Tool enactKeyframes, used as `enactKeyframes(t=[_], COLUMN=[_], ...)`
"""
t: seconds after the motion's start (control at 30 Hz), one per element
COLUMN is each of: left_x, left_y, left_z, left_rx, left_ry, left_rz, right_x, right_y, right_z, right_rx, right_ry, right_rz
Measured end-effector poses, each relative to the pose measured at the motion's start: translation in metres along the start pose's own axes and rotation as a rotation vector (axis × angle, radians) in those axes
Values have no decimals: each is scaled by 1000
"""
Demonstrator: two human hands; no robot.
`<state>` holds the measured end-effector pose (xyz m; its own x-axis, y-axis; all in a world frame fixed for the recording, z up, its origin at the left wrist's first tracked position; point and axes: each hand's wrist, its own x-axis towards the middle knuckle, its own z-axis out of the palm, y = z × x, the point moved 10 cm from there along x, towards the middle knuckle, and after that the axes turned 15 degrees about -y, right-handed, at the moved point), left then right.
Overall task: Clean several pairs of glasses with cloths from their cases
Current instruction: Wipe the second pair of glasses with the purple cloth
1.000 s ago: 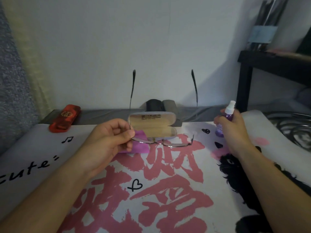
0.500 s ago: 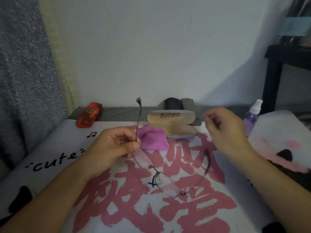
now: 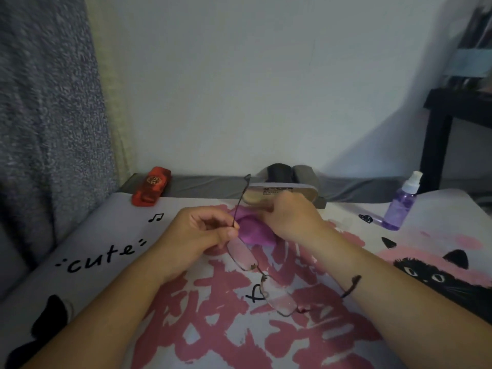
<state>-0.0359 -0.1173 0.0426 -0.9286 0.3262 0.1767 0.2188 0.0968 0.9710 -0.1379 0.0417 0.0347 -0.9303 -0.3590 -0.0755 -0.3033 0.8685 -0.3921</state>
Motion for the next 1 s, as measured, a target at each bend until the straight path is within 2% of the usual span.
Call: enactKeyframes(t=[0.07,0.2,0.37,0.47,0.63,0.7,0.8,0.9,1.0], left_x=[-1,-3,-4,-5,-4,-4,-5,-5,-5], left_y=[6,13,18,21,25,27,29,28,26], left_z=[-5,-13,-7,8,30,33,34,34,34], left_rx=[28,48,47,48,75,101,101,97,87], left_ry=[46,123,139,84,10,7,5,-1,-2], left_rz=[45,102,119,122,164,176,199,210,222], right_x=[1,-33,-81,-101,-106,-106,-103,-96,-98], right_y=[-3,-17,-1,11,3,1,4,8,8], right_z=[4,-43,-98,-98,-68,-68,-58,-36,-34], right_rx=[75,365,823,745,505,559,777,745,782], right_ry=[-41,102,153,173,44,85,91,-34,-139], right_rz=[-14,-221,-387,-391,-379,-395,-342,-213,-175])
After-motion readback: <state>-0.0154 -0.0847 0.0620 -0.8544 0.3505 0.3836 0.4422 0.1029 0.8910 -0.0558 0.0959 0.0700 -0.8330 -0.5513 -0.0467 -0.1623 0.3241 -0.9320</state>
